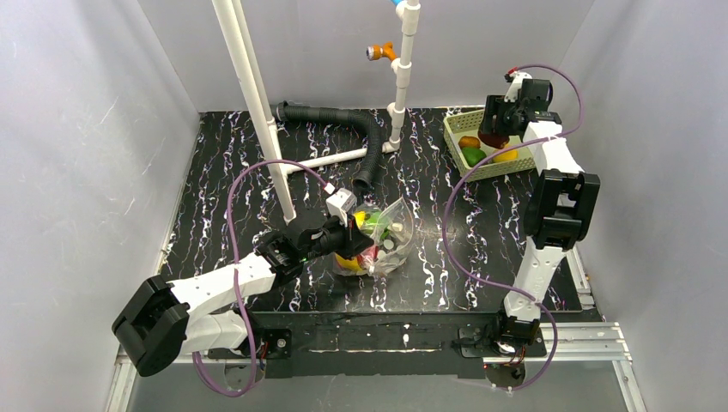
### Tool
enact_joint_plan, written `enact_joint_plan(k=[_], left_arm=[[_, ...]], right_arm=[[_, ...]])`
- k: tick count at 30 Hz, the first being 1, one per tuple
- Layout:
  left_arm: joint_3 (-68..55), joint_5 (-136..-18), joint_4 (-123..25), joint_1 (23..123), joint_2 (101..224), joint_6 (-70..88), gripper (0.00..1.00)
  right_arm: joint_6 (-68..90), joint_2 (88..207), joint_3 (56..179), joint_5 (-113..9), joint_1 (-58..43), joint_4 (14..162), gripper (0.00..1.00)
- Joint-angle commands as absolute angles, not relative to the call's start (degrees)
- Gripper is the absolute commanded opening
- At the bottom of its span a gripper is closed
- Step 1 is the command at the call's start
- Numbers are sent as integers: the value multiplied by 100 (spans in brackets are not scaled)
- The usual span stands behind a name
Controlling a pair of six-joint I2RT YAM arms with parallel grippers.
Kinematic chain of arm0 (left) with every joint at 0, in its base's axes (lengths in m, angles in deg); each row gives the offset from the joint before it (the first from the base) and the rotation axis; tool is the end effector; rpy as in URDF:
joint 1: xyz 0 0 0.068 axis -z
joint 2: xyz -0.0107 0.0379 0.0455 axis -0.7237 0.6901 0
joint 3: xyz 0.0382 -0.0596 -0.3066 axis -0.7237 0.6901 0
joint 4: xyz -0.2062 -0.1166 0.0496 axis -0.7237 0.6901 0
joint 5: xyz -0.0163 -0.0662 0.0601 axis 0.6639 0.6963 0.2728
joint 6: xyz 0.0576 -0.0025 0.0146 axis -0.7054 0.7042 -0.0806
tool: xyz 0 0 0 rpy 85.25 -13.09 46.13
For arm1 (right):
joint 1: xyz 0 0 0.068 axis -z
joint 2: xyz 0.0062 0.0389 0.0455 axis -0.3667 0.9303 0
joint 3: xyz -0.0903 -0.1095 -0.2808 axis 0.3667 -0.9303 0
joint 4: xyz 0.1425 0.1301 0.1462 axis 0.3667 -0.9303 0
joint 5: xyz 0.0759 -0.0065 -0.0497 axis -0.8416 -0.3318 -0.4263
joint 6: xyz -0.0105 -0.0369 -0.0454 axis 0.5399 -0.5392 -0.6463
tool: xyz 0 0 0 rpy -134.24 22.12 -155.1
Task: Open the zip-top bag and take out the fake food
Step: Place the fake fruit in the bin.
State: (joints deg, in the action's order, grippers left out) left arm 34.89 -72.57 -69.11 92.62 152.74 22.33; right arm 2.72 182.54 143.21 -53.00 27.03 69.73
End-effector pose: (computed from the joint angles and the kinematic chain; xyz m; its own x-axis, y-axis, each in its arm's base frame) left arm 0.1496 -0.1700 0.2889 -0.4989 -0.0769 -0.8633 0.7077 0.5389 -0.4570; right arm 0.4837 -0.0401 0.3213 -0.5609 0.0252 -0.8275 -0.0442 0.9972 0.0603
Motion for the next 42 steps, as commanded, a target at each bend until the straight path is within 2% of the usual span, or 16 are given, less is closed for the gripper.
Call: enact_joint_plan(k=[1,7,12,19,22,35,42], left_arm=[[3438,-7342,-6939,9269,15118,2133,0],[3437,-7342,-6942,9260,15114,2142,0],[3427,-7342,-6932,9262,15130,2142,0],[3418,-7342,-6933,9265,15122,2138,0],[3418,-7332,-6929,9263,15126,2144,0],[3434,-7323,-6902,9262,15001,2142,0],[3437,-7322,-6876,9266,14946,2151,0]], right_arm=[[351,18386,14699,-5055,2725,7188,19],[321,18537,14782,-5021,2729,7120,31],[305,18643,14803,-4976,2728,7107,37],[268,18752,14890,-4992,2725,7004,55],[270,18766,14902,-5014,2730,6981,60],[289,18803,14965,-5070,2724,6829,76],[316,18737,14949,-5137,2722,6783,80]])
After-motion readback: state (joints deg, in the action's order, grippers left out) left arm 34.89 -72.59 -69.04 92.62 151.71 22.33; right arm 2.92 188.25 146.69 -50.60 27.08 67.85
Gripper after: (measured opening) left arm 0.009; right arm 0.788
